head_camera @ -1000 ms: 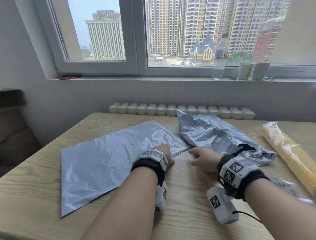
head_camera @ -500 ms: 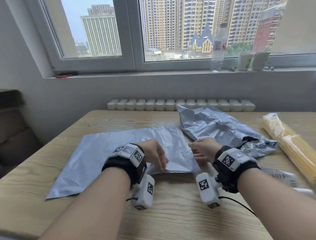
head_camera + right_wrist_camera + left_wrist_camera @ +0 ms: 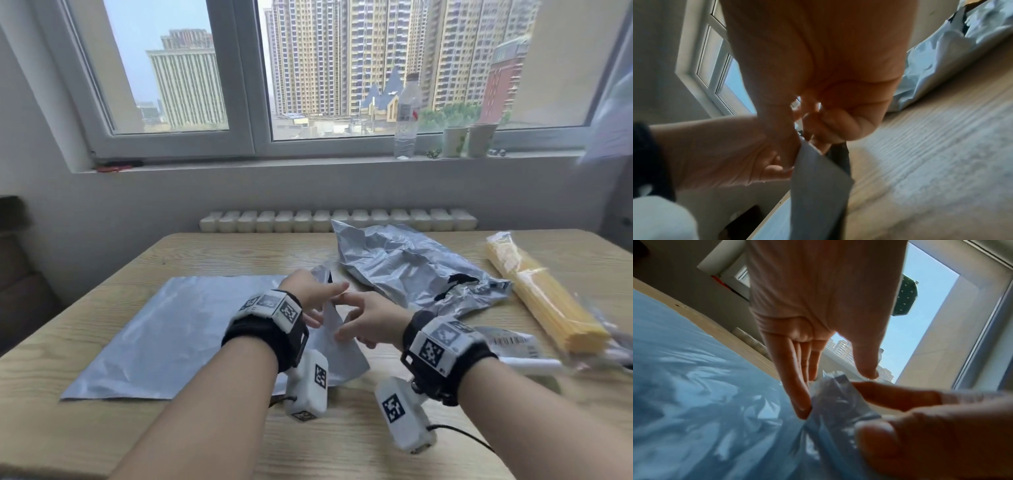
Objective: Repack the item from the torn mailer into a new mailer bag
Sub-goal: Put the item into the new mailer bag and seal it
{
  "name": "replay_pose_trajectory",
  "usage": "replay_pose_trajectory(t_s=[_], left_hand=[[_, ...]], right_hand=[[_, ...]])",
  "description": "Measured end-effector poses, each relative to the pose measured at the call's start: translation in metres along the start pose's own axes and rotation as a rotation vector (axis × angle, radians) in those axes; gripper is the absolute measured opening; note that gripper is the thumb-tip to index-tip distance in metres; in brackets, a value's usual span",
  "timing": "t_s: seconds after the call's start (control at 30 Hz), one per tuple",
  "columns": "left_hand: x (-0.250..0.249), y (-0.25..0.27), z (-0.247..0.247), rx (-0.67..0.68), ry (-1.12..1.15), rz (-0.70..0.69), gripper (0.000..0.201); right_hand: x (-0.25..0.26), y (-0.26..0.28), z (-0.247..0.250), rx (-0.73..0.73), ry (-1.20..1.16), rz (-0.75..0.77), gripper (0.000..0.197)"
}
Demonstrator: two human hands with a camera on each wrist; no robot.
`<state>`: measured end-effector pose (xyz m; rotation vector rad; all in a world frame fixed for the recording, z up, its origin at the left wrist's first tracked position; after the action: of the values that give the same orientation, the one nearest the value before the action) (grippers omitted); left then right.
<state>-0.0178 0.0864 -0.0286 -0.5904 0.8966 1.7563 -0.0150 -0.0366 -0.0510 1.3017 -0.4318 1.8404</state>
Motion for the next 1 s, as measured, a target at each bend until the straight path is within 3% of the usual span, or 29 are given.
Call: replay_pose_trajectory(t_s=[0.13,0.2,0.37,0.43,0.5,0.57,0.7,0.77,0.87,1.0], left_hand=[[-0.003,-0.002,-0.004,-0.102,-0.126,0.023,0.02],[-0.004,-0.004,-0.005,-0.141,-0.212,0.029,0.017],[-0.021,-0.016,-0.014,-0.204,-0.429,-0.062,0.058],[-0.032,-0.02,-0.021,-0.17,-0.484,-0.123,0.059],[-0.039,-0.027,-0.026,-0.147,-0.533,-0.116,0.046],[-0.04,-0.029,-0.028,-0.142,-0.514,-0.084,0.033],[-0.04,-0.032,-0.04,-0.069,-0.483,-0.029,0.033],[-0.039,-0.032,-0.049,-0.019,-0.453,-0.021,0.034],[-0.034,-0.035,-0.058,0.061,-0.416,0.007,0.029],[-0.029,-0.038,-0.062,0.091,-0.398,0.014,0.024]], right_hand=[[-0.002,0.013,-0.001,0.094,0.049,-0.039,0.041],[-0.005,0.019,0.01,0.093,0.072,-0.069,0.034],[-0.01,0.034,0.096,-0.192,0.203,-0.119,0.023],[-0.015,0.045,0.144,-0.319,0.322,-0.164,0.019],[-0.02,0.062,0.194,-0.464,0.434,-0.227,0.017],[-0.026,0.075,0.232,-0.568,0.543,-0.298,0.02],[-0.06,0.078,0.259,-0.562,0.883,-0.546,0.045],[-0.08,0.074,0.257,-0.552,0.881,-0.639,0.066],[-0.103,0.074,0.248,-0.451,0.799,-0.757,0.074],[-0.119,0.082,0.255,-0.592,0.744,-0.752,0.078]])
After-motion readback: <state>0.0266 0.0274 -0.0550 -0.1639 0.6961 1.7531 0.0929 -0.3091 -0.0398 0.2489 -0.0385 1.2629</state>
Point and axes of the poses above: each hand's wrist, its own y-axis away from the middle knuckle, its own z-axis out of the back of the hand, x = y × z, the point moved 7 cm from there along -y, towards the middle knuckle, and after that the axes turned 1 degree about z, right-handed, at the moved point
